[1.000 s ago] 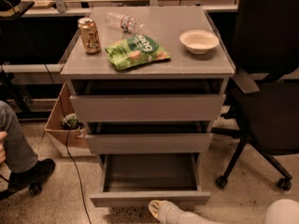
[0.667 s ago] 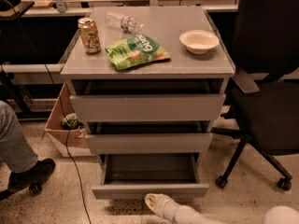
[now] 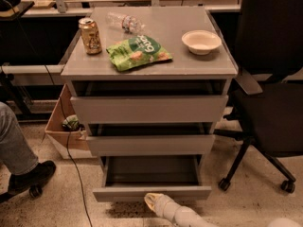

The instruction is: Close bottom drawer

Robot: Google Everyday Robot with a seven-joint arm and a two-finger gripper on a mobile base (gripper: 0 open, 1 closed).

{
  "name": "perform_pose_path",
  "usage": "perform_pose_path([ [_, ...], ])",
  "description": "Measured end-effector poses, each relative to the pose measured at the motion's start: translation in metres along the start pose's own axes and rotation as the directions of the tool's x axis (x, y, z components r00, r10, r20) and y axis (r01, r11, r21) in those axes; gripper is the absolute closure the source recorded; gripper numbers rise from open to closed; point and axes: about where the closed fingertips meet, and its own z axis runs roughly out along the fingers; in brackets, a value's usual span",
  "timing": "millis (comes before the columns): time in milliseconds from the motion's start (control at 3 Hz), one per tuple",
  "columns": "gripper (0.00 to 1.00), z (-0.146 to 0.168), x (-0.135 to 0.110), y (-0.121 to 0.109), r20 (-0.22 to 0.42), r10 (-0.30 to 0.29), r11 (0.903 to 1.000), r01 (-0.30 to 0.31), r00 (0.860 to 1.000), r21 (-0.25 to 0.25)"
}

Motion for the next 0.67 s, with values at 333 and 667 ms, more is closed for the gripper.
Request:
perform_pose_path([
  [333, 1.0, 0.016, 0.003, -0.01, 0.006, -0.01, 0.9997, 0.01, 1.0, 0.021],
  [667, 1.0, 0.037, 0.001, -0.019, 0.022, -0.028, 0.999, 0.027, 0.999, 0.037],
])
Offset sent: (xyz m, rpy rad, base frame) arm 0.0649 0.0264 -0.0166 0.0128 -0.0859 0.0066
